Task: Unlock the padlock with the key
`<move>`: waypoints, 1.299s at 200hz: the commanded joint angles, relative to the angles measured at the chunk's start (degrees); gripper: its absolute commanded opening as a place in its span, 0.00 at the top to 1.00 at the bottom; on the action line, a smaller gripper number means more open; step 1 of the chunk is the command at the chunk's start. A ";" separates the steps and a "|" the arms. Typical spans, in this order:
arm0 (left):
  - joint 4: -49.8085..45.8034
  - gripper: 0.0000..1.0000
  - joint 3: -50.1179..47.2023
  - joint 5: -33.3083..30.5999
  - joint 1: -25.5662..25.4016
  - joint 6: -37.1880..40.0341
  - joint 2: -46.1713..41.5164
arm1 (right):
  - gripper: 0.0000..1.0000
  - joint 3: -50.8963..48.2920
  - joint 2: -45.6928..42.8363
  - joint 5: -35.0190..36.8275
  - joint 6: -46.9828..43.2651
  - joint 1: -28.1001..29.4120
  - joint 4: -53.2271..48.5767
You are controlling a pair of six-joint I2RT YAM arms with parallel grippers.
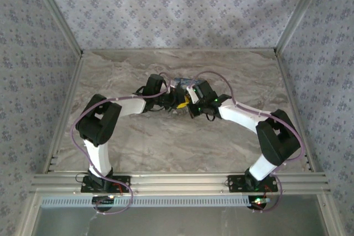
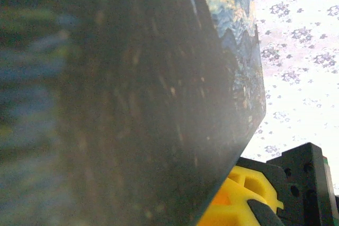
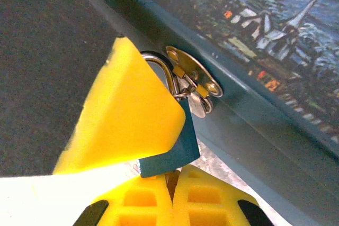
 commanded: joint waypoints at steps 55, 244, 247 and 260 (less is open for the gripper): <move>0.50 1.00 1.26 1.35 -0.84 2.83 -3.46 | 0.72 -3.29 -1.18 -10.98 5.69 -3.48 3.18; -9.81 0.93 1.72 -1.52 -0.81 7.15 -1.87 | 0.60 -5.66 -5.15 -1.25 4.84 -1.47 3.39; -10.16 0.92 1.65 -1.76 -0.91 7.36 -1.68 | 0.60 -5.87 -5.17 -1.13 4.96 -1.49 3.49; -11.67 0.91 1.48 -2.87 -1.25 8.25 -1.01 | 0.60 -6.55 -5.10 -0.84 5.42 -1.48 3.81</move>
